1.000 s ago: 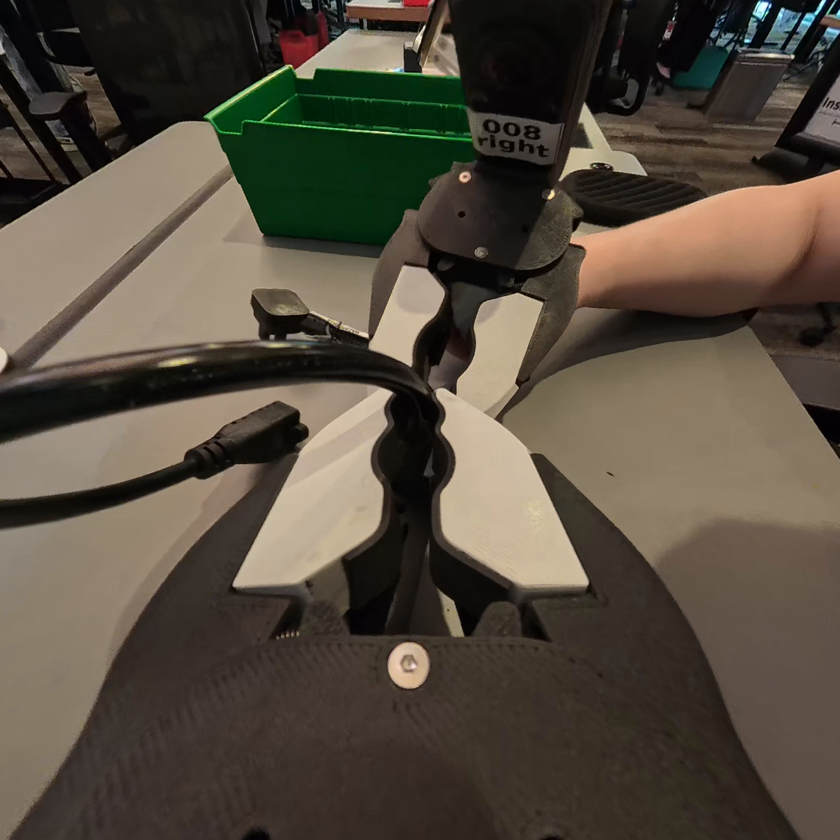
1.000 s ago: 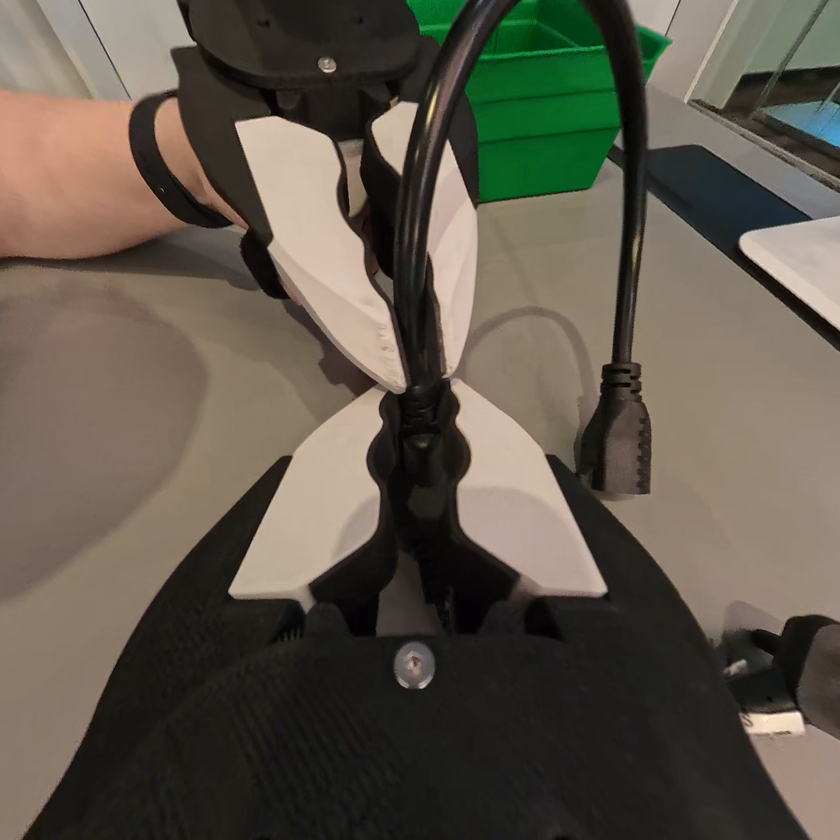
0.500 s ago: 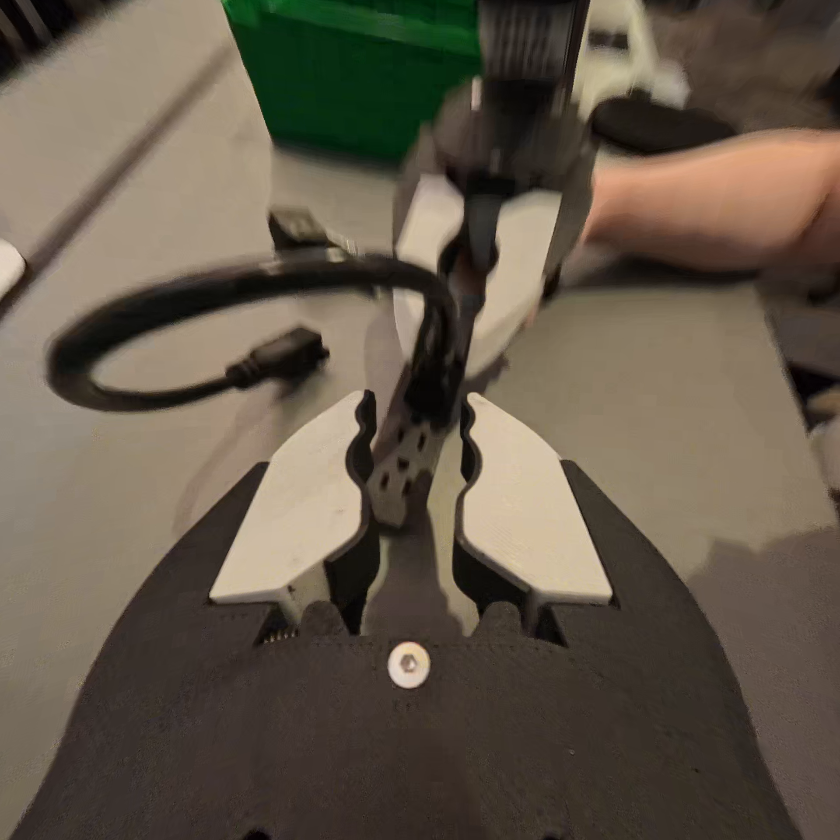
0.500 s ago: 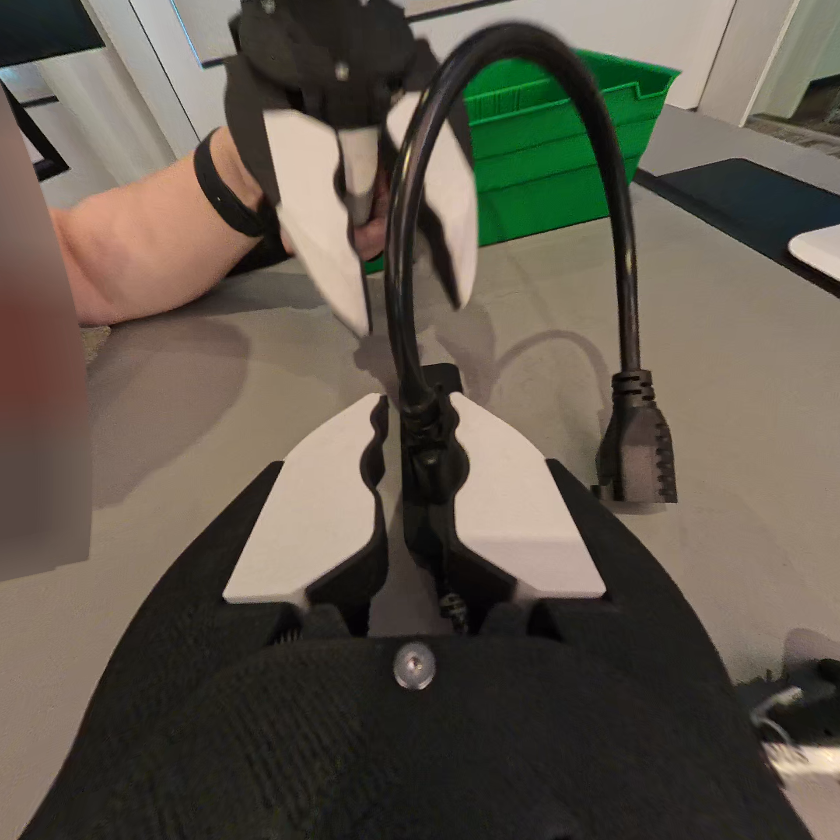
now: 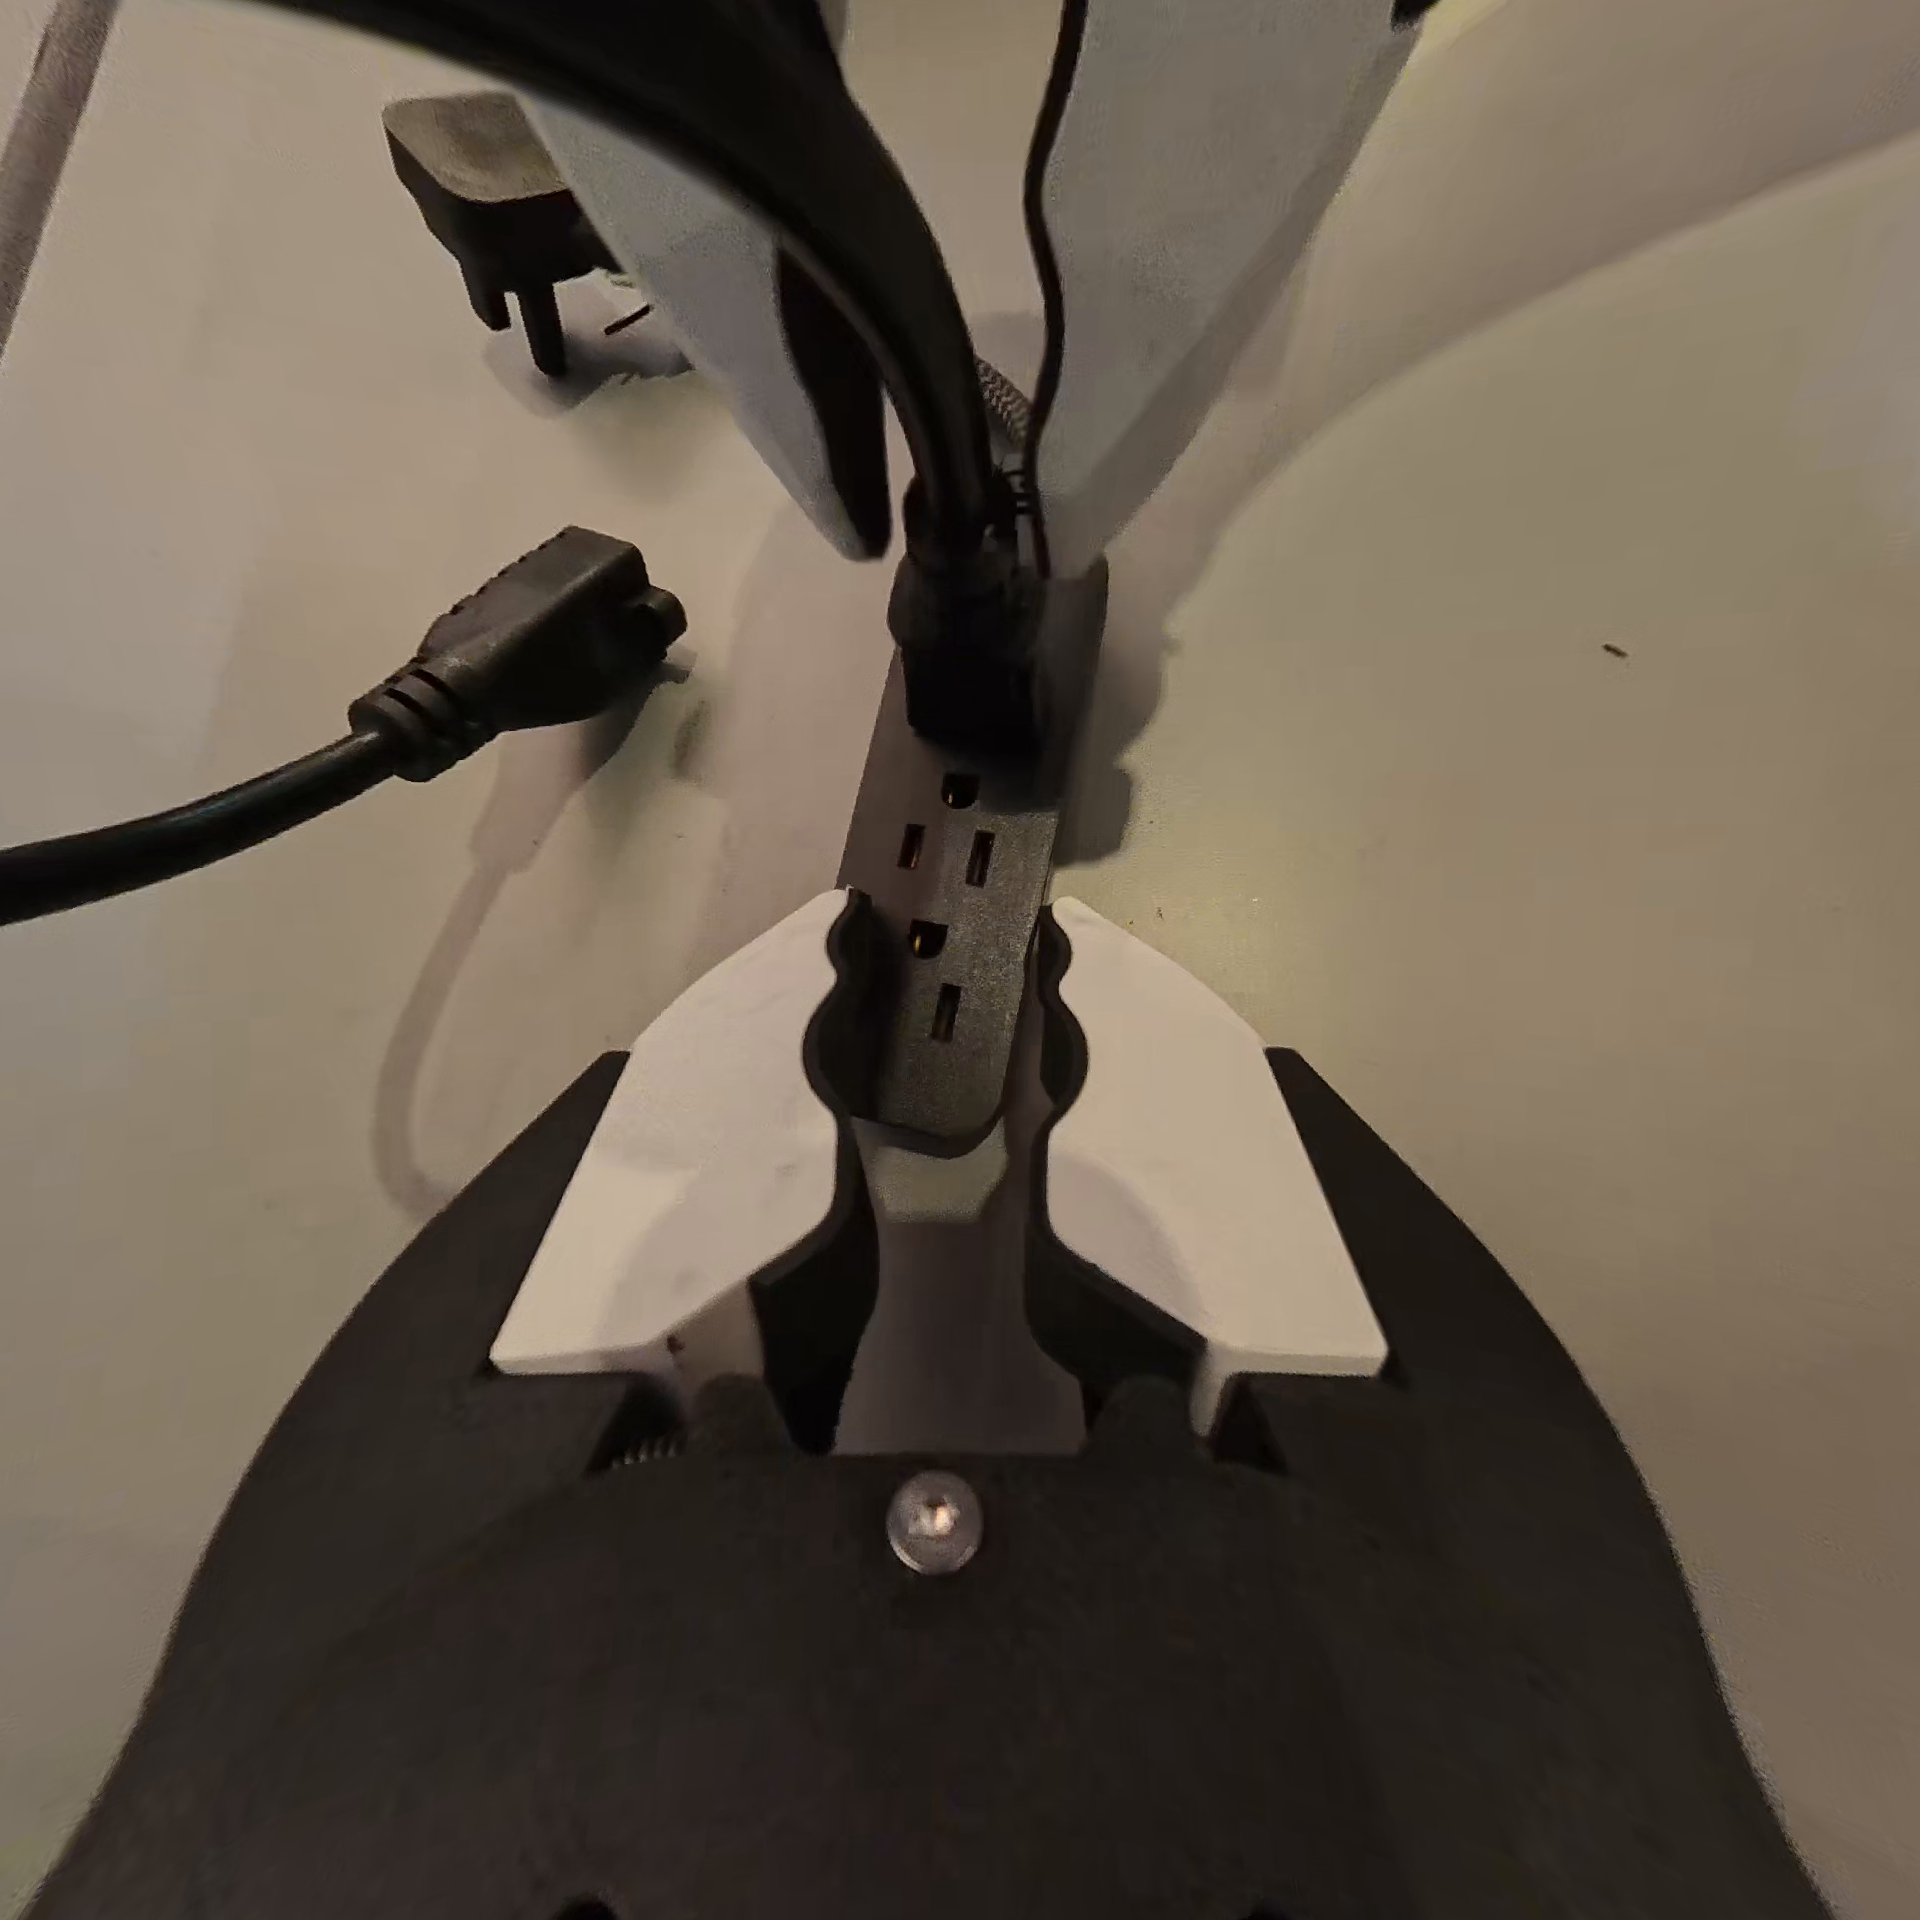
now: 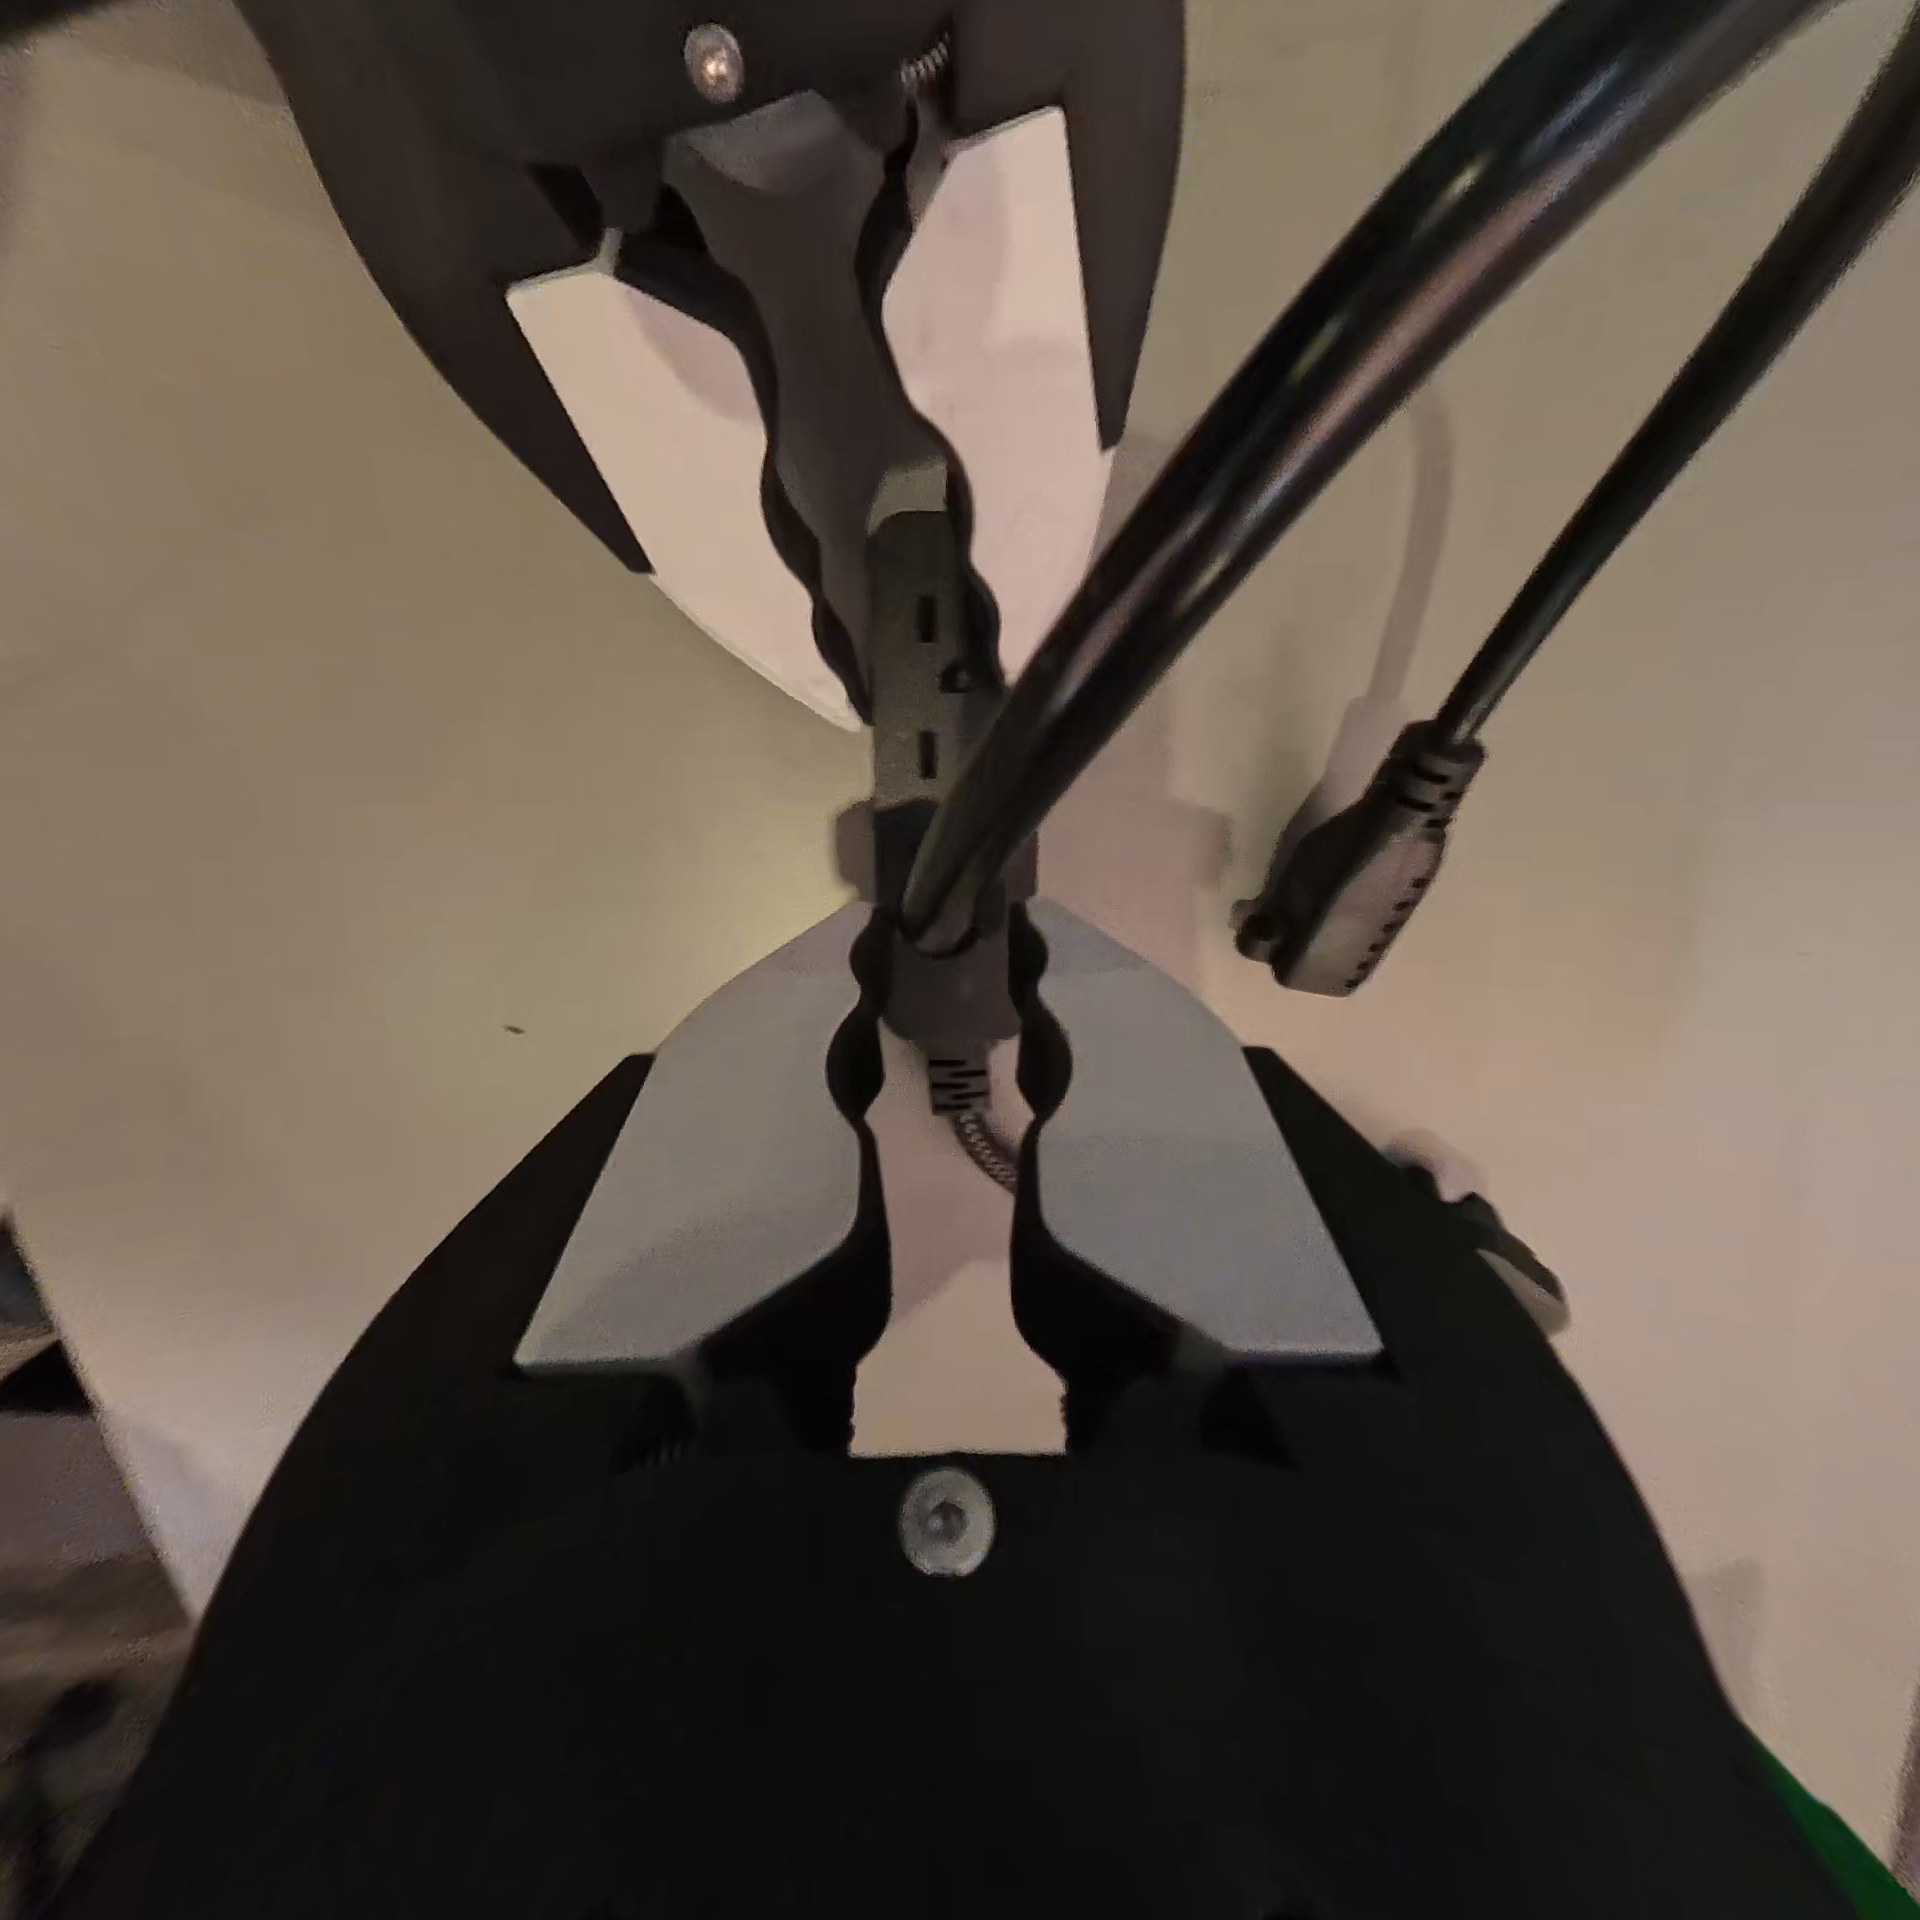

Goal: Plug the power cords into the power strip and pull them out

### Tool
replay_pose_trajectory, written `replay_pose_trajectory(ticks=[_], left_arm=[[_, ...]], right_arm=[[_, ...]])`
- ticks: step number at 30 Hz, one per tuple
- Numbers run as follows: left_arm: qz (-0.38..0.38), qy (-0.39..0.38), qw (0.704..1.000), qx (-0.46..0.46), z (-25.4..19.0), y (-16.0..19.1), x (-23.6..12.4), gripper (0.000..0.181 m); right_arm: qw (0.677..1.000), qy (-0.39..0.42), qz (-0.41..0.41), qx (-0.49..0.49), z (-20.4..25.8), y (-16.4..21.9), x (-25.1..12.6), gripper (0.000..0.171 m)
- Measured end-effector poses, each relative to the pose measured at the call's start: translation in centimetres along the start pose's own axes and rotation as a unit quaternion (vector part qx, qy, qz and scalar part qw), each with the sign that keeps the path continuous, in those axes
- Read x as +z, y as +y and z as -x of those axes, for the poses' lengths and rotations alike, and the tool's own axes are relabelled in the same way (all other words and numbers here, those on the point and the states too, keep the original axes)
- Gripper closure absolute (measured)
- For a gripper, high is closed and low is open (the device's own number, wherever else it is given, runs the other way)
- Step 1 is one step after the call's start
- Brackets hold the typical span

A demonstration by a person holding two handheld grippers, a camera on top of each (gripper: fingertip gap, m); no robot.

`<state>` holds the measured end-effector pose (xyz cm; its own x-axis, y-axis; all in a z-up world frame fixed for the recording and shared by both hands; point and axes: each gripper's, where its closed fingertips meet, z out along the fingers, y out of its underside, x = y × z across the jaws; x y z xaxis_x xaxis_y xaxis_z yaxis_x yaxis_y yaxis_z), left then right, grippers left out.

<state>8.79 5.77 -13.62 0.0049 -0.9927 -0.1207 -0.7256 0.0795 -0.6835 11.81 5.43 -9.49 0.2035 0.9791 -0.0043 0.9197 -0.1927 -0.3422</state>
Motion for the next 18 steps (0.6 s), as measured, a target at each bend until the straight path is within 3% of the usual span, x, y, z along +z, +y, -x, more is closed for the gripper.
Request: replay_pose_trajectory(ticks=[12,16,18], left_arm=[[-0.065,-0.005,0.998,0.021,-0.1,-0.2,0.5,0.153],[-0.087,0.024,0.996,0.024,-1.0,-0.4,0.1,0.174],[-0.088,0.032,0.995,0.031,-1.3,-0.1,-0.3,0.175]], right_arm=[[0.988,0.040,0.150,0.002,0.0,0.3,0.5,0.156],[0.985,0.028,0.169,0.016,-0.1,0.8,0.6,0.154],[0.984,0.033,0.175,0.012,-0.1,0.8,0.6,0.154]])
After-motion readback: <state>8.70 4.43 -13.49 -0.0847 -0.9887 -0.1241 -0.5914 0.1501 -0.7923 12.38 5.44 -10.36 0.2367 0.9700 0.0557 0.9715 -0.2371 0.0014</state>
